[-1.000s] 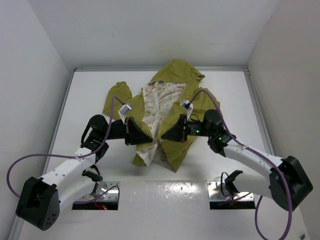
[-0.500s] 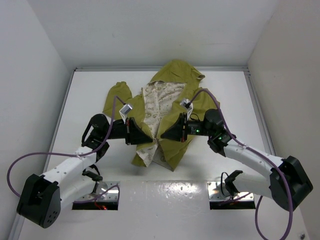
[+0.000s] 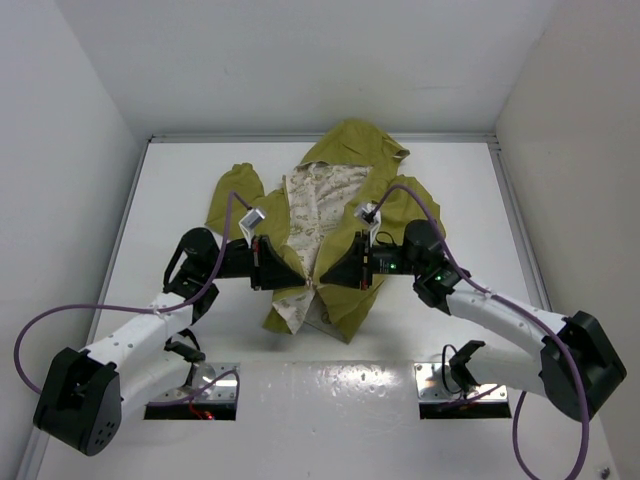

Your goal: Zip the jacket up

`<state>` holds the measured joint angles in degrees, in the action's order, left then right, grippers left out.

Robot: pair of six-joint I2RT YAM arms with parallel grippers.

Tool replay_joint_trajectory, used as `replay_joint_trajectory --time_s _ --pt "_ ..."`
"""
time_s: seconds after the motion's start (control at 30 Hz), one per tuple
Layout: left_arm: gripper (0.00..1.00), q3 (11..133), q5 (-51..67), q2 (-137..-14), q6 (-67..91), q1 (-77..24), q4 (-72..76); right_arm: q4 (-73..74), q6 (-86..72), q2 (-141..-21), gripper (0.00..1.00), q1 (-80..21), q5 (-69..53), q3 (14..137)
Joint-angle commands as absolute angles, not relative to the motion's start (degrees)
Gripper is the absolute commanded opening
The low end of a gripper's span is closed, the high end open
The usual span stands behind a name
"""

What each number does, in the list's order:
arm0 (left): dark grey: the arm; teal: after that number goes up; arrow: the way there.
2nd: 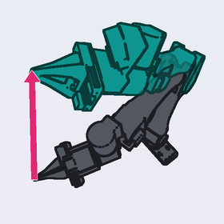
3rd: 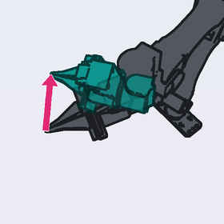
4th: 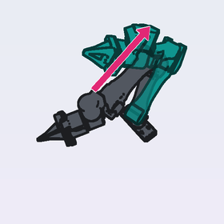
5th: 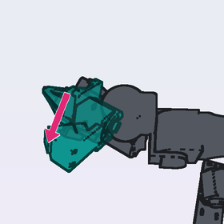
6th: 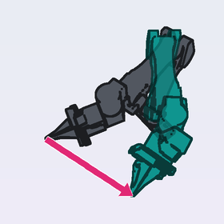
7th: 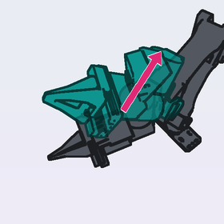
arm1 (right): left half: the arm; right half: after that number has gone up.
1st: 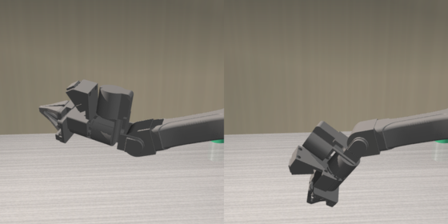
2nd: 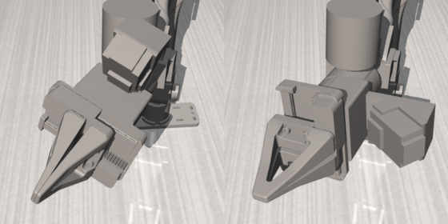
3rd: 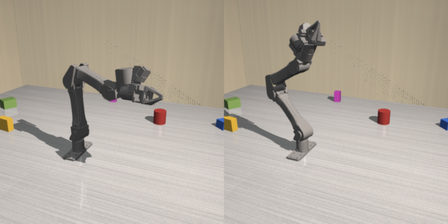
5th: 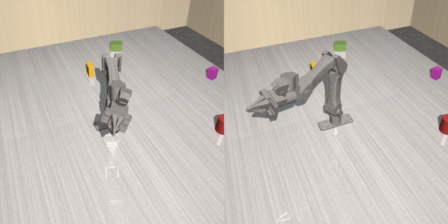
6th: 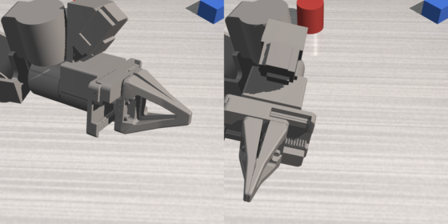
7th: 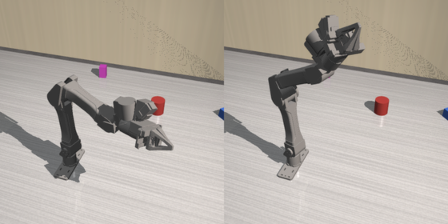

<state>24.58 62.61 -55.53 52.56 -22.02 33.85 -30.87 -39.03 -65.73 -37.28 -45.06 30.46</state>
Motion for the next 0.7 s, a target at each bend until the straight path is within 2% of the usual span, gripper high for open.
replay_joint_trajectory --time_s 0.0,0.4,0.67 --pt "0.00 26.63 63.81 -55.37 51.77 -21.36 35.43 -32.52 -36.83 -65.13 0.00 -37.88 -45.79 32.70" --pt "0.00 28.30 61.61 -55.37 45.53 -22.41 28.39 -26.91 -31.38 -64.60 0.00 -39.29 -45.71 34.19" --pt "0.00 28.83 61.08 -54.23 42.37 -22.94 25.14 -28.12 -33.74 -63.46 0.00 -38.33 -42.45 33.84"
